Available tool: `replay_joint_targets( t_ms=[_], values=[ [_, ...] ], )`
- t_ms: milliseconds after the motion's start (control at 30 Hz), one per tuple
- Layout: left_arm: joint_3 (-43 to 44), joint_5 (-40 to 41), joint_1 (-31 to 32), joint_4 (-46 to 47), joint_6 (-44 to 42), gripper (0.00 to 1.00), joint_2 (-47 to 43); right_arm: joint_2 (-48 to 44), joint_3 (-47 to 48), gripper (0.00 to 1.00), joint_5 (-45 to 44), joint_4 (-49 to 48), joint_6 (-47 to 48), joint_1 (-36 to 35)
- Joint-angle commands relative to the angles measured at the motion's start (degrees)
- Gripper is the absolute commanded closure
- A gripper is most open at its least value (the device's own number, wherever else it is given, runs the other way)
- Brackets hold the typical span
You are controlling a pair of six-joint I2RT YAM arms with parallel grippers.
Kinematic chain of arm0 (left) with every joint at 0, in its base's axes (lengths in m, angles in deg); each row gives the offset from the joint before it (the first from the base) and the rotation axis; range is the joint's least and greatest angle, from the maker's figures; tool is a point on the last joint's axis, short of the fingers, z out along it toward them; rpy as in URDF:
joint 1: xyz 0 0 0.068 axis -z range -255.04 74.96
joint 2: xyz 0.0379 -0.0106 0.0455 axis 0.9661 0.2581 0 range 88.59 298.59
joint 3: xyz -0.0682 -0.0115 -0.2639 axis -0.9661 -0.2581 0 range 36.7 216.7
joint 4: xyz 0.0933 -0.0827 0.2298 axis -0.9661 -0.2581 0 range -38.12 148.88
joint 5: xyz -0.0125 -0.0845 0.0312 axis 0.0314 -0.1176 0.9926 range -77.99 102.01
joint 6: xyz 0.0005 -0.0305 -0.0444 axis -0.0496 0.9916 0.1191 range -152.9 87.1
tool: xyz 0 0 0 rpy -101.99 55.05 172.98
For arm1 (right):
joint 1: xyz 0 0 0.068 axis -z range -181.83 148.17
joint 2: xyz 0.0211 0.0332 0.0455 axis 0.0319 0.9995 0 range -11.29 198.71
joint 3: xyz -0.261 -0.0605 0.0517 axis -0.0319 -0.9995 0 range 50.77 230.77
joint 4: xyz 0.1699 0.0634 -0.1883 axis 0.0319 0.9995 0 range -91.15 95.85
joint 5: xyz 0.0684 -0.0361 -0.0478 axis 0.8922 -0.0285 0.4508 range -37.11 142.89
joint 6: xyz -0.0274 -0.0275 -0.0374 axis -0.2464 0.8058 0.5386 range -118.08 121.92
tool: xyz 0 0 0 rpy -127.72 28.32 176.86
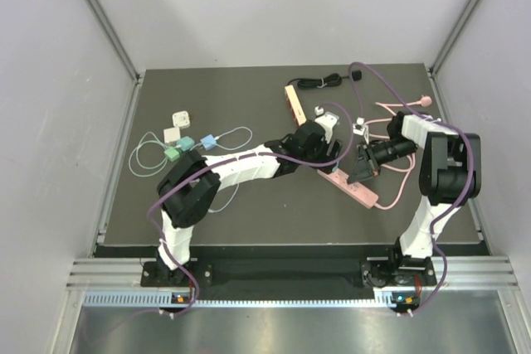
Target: Pull the plug off the socket
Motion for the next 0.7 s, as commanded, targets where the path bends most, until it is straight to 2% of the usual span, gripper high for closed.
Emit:
replay_joint_targets(
  t_ms=[0,400,667],
  values=[
    [4.21,1.63,0.71,-1.38,-1.9,0.21,1.46,1.56,0.92,1.0,1.21,-2.44,-4.18,0.67],
    [8.16,-0.3,1.94,-3.84,-3.13,0.21,4.71,6.05,0.66,1.0,-2.57,-9.29,-13.04,0.67],
    [15.27,3.21,2.29,-11.83,-3.92,0.31,9.63,8.16,-0.22,1.0,-5.21,-14.39,-18.85,0.75]
  ],
)
